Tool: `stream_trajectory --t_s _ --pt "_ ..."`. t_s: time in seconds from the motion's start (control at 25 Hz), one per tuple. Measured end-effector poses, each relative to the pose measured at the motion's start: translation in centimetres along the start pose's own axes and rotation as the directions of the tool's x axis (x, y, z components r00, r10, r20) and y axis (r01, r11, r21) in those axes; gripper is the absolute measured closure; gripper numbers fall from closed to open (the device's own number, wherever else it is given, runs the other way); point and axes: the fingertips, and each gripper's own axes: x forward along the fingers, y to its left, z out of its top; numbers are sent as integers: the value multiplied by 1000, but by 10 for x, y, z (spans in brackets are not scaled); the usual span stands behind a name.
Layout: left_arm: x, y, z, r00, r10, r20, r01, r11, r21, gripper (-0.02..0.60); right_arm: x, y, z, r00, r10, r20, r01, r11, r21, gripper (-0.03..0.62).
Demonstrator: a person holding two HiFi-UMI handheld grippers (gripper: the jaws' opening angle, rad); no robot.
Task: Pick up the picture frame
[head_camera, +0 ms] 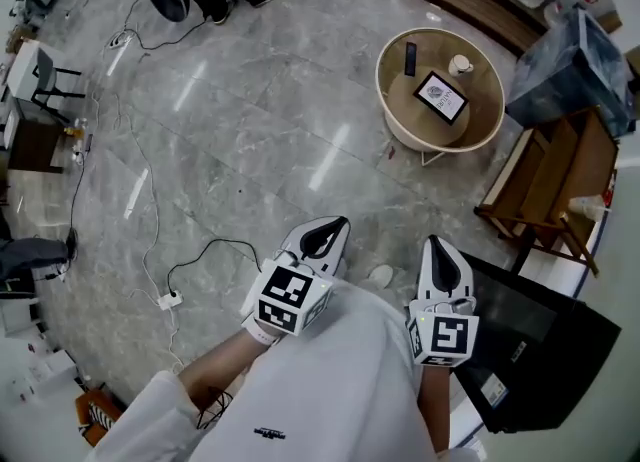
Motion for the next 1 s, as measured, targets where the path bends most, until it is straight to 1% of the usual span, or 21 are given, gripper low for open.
stream_trajectory --t_s 0.08,0.16,0.24,0.44,0.56,0.76,1.0 --pt "-2 -1 3 1000 -6 14 6 1000 22 575 -4 0 3 999 -19 32 19 1000 10 588" --pt "-4 4 7 999 -11 30 10 1000 23 575 -4 6 5 999 -11 53 9 999 35 589" --pt "-9 12 11 999 -15 46 14 1000 26 575 -3 15 6 998 -17 60 15 999 37 589" --pt "-12 38 30 995 -46 83 40 997 71 575 12 27 21 995 -73 62 76 996 -37 589" --pt "-5 48 39 994 -63 84 56 995 81 575 25 27 27 995 -81 52 83 995 -52 588" --pt "24 71 56 996 -50 79 44 997 65 575 64 11 34 997 -63 38 64 998 -26 588" --pt "77 108 84 998 3 66 -6 999 43 575 136 -27 43 999 -26 26 25 1000 14 588"
